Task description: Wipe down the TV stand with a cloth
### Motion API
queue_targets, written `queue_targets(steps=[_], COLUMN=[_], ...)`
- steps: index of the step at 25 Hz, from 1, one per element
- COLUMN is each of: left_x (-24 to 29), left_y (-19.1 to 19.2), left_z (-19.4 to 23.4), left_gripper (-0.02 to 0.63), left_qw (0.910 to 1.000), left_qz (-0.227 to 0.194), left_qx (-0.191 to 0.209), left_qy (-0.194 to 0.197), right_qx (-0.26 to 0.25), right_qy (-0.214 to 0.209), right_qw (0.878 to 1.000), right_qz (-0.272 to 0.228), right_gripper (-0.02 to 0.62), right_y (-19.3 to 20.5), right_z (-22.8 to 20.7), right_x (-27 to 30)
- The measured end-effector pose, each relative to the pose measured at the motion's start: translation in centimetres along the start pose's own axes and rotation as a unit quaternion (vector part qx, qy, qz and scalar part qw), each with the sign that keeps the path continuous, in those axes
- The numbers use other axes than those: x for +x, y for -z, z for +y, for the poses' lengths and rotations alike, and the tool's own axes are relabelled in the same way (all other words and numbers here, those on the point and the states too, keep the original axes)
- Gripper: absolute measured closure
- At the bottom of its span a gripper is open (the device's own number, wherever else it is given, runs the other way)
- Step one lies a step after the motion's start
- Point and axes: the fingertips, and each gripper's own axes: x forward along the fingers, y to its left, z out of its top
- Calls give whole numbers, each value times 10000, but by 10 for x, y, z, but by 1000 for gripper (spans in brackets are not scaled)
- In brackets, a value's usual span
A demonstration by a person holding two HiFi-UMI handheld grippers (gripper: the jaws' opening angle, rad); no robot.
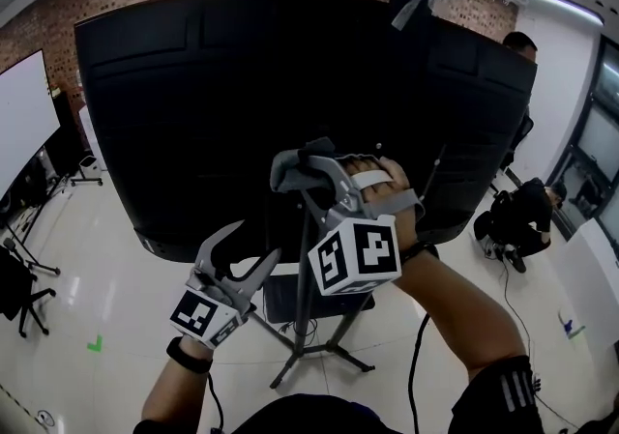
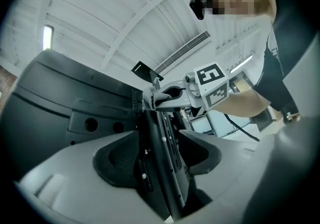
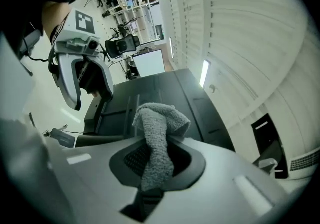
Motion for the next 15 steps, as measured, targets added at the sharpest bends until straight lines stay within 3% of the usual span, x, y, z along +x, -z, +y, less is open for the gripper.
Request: queue_targets(steps=[3, 6, 15], left_x=[8, 18, 30], left_y=[-9, -17, -13], left_z=[-6, -11, -25], left_gripper=[348, 348, 348], left_qw=[10000, 9998, 9992], left_qz=[-36, -73, 59], left_qx=[67, 141, 183], left_qy=[-62, -100, -353], right_qx=[103, 252, 355], right_qy=[133, -14, -235], right_qw=[9998, 9995, 9983], right_qz=[-112, -182, -406], right_gripper=[557, 557, 557], right_y=[12, 24, 44], right_z=[-22, -33, -21], right_x=[-9, -7, -6])
